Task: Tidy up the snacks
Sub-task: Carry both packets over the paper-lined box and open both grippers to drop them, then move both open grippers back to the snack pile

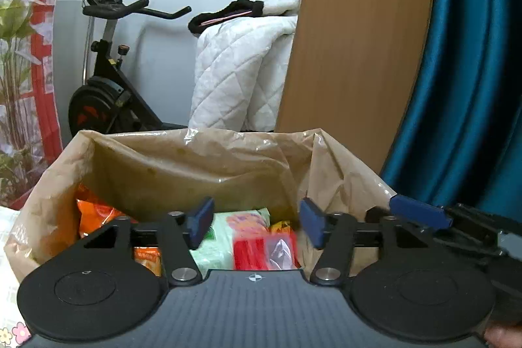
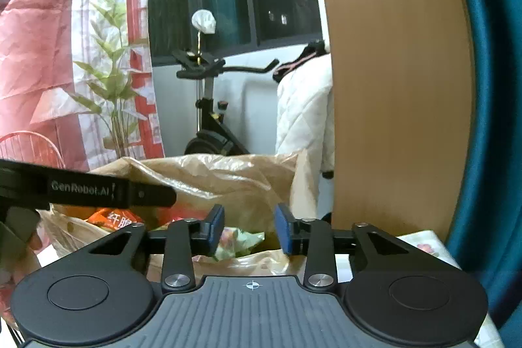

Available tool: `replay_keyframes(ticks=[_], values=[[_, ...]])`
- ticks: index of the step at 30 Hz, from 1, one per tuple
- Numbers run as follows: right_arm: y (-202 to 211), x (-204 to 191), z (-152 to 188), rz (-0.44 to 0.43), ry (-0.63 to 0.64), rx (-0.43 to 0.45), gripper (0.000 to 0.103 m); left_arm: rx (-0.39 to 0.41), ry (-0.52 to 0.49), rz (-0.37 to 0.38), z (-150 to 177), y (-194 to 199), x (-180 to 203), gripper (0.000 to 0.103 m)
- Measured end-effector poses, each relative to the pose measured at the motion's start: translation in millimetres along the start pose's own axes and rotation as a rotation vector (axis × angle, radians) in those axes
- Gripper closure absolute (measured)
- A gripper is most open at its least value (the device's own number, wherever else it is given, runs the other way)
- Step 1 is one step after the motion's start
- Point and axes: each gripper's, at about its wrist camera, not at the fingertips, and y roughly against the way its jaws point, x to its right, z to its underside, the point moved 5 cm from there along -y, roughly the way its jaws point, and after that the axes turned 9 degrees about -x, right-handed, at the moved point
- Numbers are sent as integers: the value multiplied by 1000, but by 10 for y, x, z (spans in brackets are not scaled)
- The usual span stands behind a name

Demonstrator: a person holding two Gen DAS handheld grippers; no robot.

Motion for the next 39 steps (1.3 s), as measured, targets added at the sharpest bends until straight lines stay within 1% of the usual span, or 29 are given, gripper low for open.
replay_keyframes(ticks=[2, 3, 6, 12, 15, 18, 21, 25, 28, 32, 35, 39], values=[[63, 25, 6, -13, -24, 0, 70, -6, 6, 2, 25, 28, -58, 38], [91, 34, 9, -18, -35, 1, 70, -2, 22, -23, 18, 48, -111, 38], [185, 5, 36, -42, -57, 7, 69, 8, 34, -29, -8, 177, -268, 38], [311, -196, 146, -110, -73, -2, 69, 23, 56, -75, 140, 646, -561, 38], [357, -318, 235, -131, -75, -6, 65, 14, 75, -107, 292, 852, -736, 38], [407, -433, 312, -149, -64, -9, 65, -10, 99, -134, 496, 1006, -897, 38], [444, -558, 391, -158, -52, -24, 65, -38, 124, -153, 703, 1078, -1032, 38], [407, -779, 545, -182, -28, -73, 65, -76, 161, -149, 947, 1088, -1179, 38], [317, -946, 712, -201, -16, -144, 65, -101, 165, -150, 1123, 1054, -1255, 39], [163, -1206, 883, -228, 6, -232, 65, -111, 159, -158, 1307, 1052, -1403, 39], [-9, -1412, 978, -250, 19, -286, 65, -120, 171, -189, 1425, 1007, -1586, 39], [-338, -1687, 1147, -255, 18, -370, 65, -111, 194, -229, 1513, 990, -1785, 39]])
